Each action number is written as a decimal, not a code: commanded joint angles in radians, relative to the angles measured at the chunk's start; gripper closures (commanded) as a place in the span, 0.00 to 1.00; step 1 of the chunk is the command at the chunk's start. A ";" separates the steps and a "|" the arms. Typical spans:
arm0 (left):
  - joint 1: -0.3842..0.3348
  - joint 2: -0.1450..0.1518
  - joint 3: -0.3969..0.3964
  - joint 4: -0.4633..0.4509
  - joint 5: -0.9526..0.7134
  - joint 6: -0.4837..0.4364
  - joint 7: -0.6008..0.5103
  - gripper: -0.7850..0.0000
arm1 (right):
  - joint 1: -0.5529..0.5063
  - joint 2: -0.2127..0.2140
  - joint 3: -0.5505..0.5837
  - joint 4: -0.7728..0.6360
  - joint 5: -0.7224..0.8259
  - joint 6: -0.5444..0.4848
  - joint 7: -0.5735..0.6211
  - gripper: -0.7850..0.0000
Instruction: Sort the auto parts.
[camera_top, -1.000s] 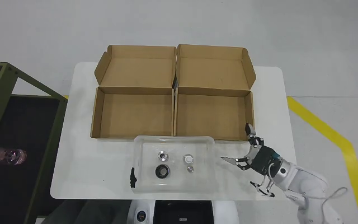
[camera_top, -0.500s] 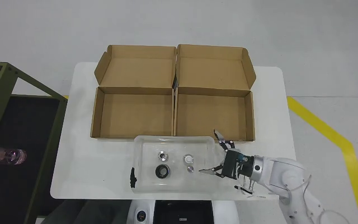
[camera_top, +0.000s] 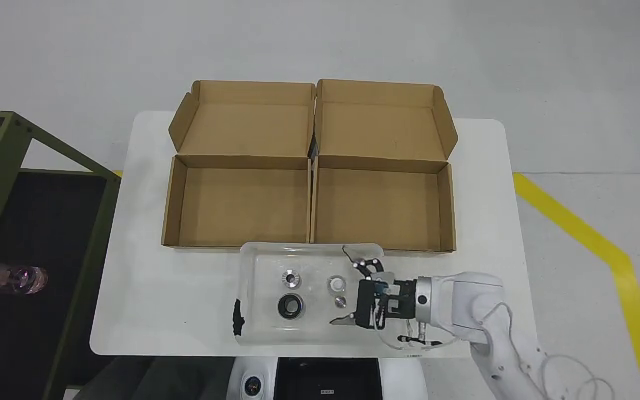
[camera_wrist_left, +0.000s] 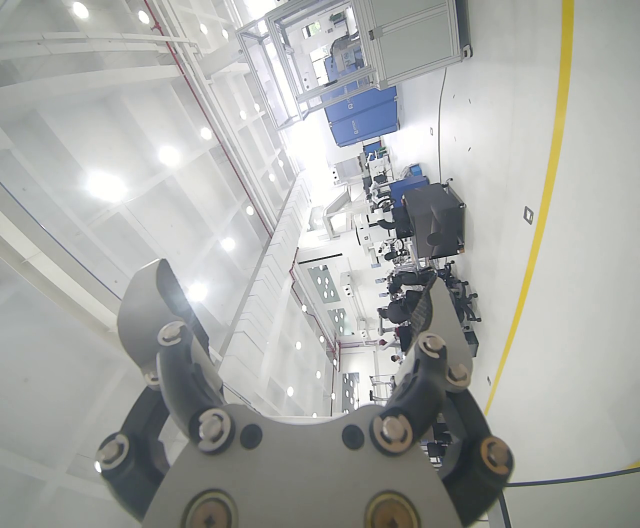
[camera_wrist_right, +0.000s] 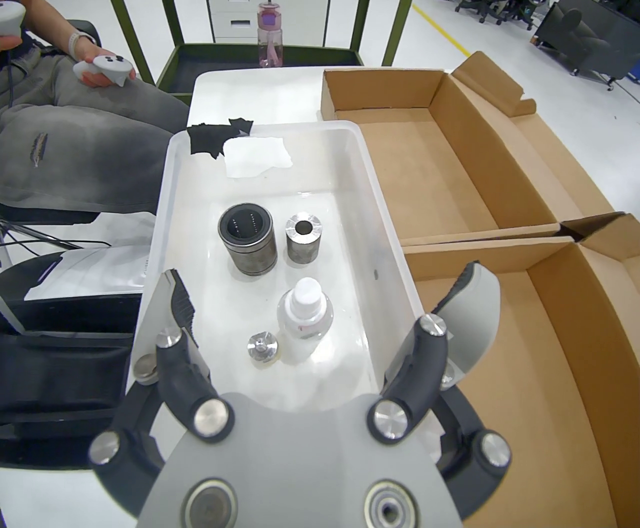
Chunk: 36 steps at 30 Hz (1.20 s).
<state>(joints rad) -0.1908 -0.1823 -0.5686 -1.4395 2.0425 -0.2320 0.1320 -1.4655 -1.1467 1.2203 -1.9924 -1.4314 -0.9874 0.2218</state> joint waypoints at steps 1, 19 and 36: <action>0.000 0.000 0.000 0.000 0.000 0.000 0.000 0.00 | 0.009 0.000 -0.012 0.005 0.007 0.002 0.014 0.00; 0.000 0.000 0.000 0.000 0.000 0.000 0.000 0.00 | 0.093 0.007 -0.093 0.097 0.051 -0.006 0.113 0.05; 0.000 0.000 0.000 0.000 0.000 0.000 0.000 0.00 | 0.114 0.018 -0.113 0.135 0.035 0.059 0.125 0.53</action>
<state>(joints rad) -0.1908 -0.1823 -0.5686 -1.4395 2.0425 -0.2320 0.1320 -1.3532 -1.1294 1.1087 -1.8596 -1.3956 -0.9301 0.3464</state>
